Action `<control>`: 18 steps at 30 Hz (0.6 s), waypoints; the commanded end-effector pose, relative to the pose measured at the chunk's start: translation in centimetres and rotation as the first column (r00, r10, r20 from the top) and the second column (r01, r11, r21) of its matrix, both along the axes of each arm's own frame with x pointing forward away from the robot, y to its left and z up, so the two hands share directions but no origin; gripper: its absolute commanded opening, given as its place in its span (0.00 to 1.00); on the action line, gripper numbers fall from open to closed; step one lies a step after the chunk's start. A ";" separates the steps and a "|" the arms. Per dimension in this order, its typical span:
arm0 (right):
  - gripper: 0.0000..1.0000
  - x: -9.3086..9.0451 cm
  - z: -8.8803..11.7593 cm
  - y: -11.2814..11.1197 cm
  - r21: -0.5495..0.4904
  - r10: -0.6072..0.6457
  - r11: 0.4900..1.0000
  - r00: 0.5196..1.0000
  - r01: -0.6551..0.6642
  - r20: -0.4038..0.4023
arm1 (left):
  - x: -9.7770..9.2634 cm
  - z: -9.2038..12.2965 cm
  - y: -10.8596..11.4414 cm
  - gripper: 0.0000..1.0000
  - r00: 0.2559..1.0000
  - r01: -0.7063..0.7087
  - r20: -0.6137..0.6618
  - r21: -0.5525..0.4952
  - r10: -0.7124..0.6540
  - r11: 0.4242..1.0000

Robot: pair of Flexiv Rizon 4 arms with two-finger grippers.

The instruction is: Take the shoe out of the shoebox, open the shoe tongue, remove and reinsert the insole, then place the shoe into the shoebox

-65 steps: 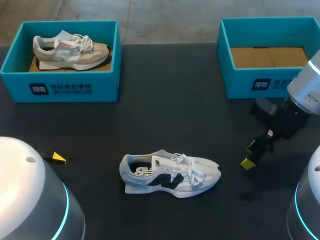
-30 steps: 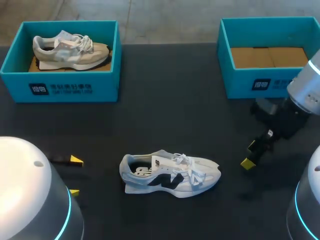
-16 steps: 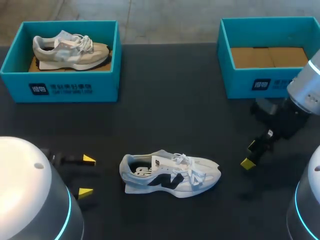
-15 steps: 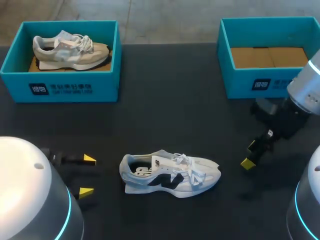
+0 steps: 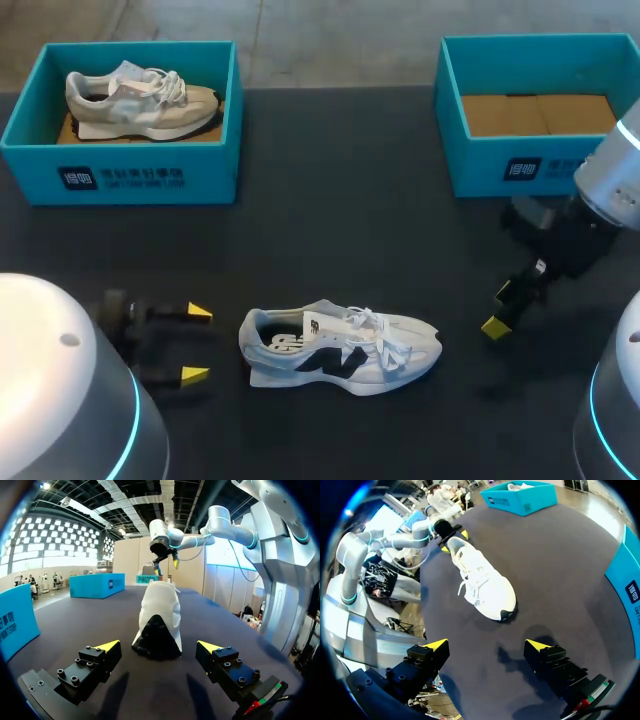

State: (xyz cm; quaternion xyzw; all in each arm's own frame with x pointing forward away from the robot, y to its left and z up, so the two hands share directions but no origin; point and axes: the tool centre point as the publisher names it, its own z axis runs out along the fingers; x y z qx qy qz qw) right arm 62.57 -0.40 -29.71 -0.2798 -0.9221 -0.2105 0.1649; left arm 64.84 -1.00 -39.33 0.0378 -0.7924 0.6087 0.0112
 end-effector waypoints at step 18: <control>1.00 -0.1 0.0 0.0 -0.002 -0.001 1.000 1.000 0.001 0.001 | 0.6 -1.2 -2.8 1.00 0.998 0.055 -0.029 -0.033 -0.056 0.998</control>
